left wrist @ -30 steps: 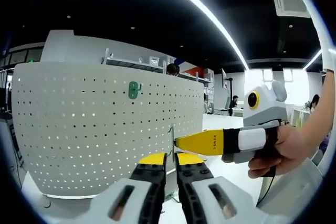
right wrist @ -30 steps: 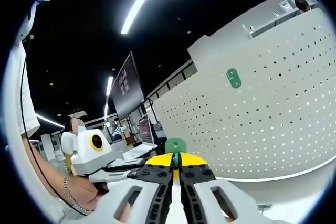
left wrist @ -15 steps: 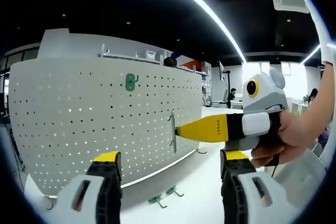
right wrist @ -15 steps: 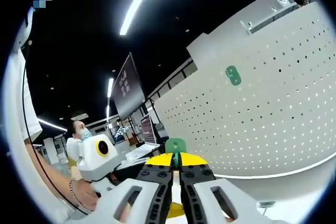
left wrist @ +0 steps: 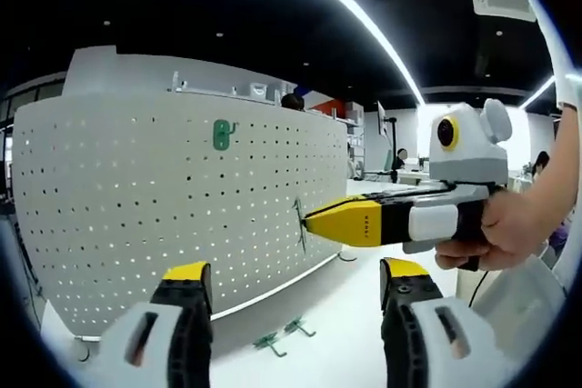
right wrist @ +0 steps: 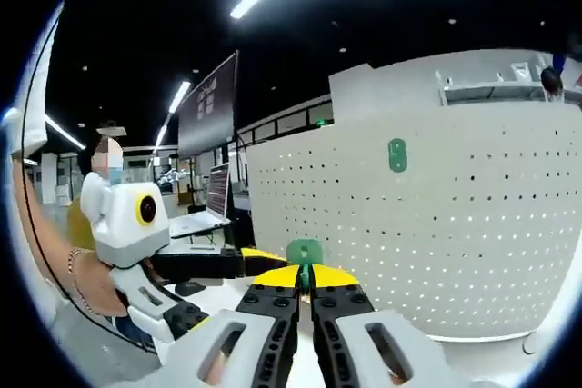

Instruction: Insert the hook assembly into the mounting plate slot until the hook locks in place.

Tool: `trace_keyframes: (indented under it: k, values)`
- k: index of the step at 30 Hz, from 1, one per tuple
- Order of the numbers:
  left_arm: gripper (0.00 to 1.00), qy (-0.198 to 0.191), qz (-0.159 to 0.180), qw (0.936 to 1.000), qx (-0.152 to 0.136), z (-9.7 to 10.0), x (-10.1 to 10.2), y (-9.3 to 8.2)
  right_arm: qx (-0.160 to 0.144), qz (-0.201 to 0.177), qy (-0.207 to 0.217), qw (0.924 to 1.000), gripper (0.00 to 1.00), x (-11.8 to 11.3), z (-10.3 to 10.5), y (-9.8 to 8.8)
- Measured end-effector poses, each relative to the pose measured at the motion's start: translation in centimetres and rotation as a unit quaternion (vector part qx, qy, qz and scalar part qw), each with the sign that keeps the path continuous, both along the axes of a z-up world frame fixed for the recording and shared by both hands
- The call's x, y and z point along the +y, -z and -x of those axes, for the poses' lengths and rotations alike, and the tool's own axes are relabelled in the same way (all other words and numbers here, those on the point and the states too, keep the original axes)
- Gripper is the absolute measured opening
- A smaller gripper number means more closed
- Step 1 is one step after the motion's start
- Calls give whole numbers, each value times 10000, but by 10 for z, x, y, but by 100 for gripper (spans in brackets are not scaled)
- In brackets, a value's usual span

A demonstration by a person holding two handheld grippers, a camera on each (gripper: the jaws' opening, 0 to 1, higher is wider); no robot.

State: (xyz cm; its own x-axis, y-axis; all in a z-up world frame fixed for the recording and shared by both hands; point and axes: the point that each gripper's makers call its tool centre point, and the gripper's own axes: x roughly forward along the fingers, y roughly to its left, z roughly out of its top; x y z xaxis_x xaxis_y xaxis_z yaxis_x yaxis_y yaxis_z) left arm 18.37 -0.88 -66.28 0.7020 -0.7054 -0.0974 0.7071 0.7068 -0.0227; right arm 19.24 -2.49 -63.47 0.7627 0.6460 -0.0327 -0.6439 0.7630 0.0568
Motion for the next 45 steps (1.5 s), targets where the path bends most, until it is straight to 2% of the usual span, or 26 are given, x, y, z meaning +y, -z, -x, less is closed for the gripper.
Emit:
trace_keyframes:
  k: [9,24,27,45]
  values:
    - [76,113,-94,9998,116,2,0,7,71,-185,151,9997,1,-11,-10,-5]
    - [76,271,-373,9982,388,11,19,29,9,-304,562,9980,1,-49,-44,-25]
    - [76,372,-537,9970,408,16,22,35,-13,-307,595,9978,1,-54,-49,-29]
    - [75,587,-689,9938,646,25,37,49,-169,-336,844,9957,1,-67,-72,-47]
